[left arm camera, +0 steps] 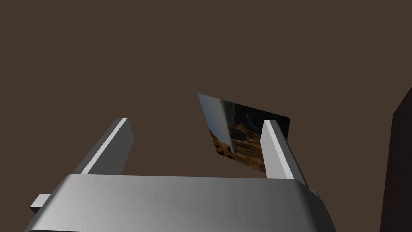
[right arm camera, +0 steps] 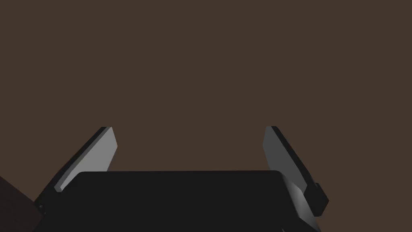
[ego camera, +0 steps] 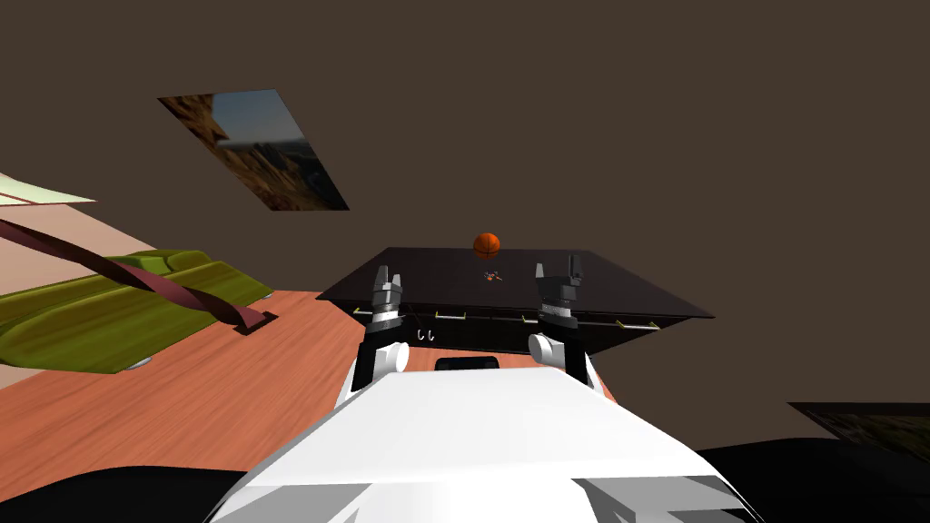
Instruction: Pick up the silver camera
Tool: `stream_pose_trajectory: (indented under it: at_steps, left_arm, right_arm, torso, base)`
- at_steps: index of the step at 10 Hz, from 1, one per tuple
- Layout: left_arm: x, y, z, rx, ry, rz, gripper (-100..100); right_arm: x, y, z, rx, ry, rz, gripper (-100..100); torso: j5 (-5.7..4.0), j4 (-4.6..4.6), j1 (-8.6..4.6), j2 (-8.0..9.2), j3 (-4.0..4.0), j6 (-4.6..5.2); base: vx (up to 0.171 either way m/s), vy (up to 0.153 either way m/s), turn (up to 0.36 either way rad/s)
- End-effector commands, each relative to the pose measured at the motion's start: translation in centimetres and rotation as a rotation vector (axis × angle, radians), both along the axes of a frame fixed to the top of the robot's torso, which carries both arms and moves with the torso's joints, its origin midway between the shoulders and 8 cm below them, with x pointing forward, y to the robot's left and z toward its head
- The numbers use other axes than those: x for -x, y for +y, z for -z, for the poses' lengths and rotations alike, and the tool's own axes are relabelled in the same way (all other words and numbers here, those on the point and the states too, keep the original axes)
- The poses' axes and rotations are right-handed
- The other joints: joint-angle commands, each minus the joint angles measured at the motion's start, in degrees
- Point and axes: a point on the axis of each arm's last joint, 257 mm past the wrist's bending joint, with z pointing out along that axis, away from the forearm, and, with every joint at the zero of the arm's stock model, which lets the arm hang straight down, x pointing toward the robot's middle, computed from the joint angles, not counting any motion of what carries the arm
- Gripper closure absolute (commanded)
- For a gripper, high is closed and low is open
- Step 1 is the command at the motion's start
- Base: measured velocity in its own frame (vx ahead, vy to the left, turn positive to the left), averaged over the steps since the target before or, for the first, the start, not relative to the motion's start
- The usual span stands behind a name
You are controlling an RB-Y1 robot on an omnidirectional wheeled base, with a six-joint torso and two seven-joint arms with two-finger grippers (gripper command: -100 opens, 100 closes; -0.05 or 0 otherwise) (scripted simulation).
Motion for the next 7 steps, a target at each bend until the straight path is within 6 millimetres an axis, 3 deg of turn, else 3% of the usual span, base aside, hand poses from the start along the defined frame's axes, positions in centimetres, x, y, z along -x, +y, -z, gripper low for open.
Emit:
stream_pose_trajectory:
  at_steps: [1, 4, 7]
  left_arm:
    - [0.0, 0.0, 0.0, 0.000, 0.000, 0.000, 0]
    - [0.0, 0.0, 0.0, 0.000, 0.000, 0.000, 0]
    - [0.0, 0.0, 0.0, 0.000, 0.000, 0.000, 0]
  right_arm:
    - [-0.2, 0.4, 0.4, 0.043, 0.021, -0.020, -100]
    - [-0.6, 1.1, 1.4, 0.108, 0.062, -0.052, -100]
    - [-1.4, 2.2, 4.5, 0.197, 0.154, -0.101, -100]
  torso:
    - [0.00, 0.00, 0.00, 0.00, 0.00, 0.00]
    - [0.09, 0.08, 0.44, 0.37, 0.21, 0.00]
    - [0.08, 0.07, 0.39, 0.33, 0.19, 0.00]
  base:
    - [-0.036, 0.038, -0.020]
    - [-0.086, 0.106, -0.025]
    - [-0.093, 0.114, -0.007]
